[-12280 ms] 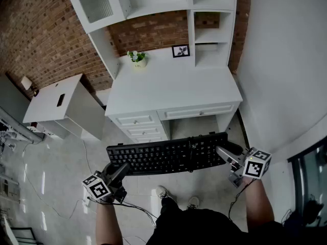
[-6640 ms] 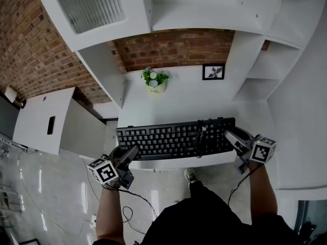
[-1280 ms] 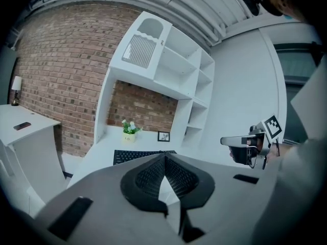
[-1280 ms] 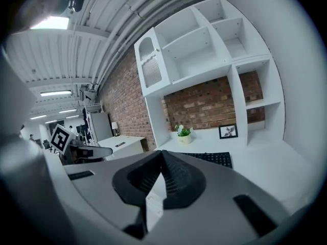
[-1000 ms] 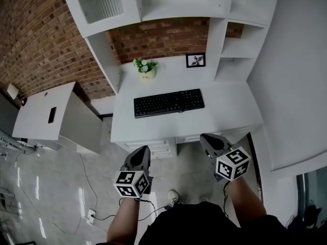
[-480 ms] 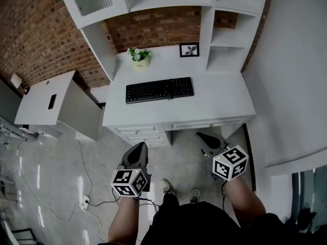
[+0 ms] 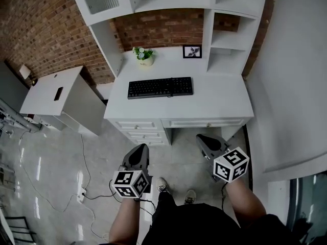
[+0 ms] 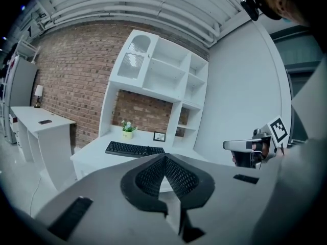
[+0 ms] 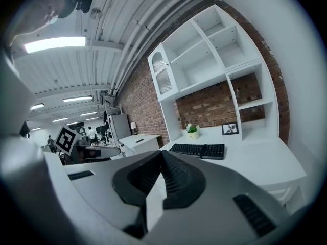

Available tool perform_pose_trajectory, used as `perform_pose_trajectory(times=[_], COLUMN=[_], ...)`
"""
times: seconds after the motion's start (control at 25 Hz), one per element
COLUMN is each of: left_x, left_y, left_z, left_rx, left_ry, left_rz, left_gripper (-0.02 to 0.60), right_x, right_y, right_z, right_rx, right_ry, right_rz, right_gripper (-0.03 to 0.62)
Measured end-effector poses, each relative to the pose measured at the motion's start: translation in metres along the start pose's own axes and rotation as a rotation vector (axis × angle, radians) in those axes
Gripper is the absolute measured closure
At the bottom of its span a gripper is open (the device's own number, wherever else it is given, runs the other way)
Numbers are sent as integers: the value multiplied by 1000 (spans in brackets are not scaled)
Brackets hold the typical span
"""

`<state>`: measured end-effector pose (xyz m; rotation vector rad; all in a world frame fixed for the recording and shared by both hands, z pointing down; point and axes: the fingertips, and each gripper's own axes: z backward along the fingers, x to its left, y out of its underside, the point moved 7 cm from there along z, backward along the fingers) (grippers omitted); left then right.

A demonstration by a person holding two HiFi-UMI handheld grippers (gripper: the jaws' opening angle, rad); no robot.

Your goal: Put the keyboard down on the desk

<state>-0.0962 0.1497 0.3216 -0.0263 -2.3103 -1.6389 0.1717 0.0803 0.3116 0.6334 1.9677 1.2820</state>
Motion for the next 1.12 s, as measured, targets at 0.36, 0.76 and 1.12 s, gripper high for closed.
perform_pose_trajectory(times=[0.36,0.76,1.12], left_x=[-19,-34,-37], left_y=[12,13,16], left_z=[13,13,10], left_rx=[-4,10,17], left_ry=[-21,-6,-5], left_rz=[11,7,-1], left_gripper=[563,563,563], right_x=[-1,-3,-5], right_y=[4,5,9], right_z=[18,33,35], right_rx=[-4,-6,-10], right_ry=[-27,-26,-28], right_rz=[7,5,-2], right_gripper=[577,577,577])
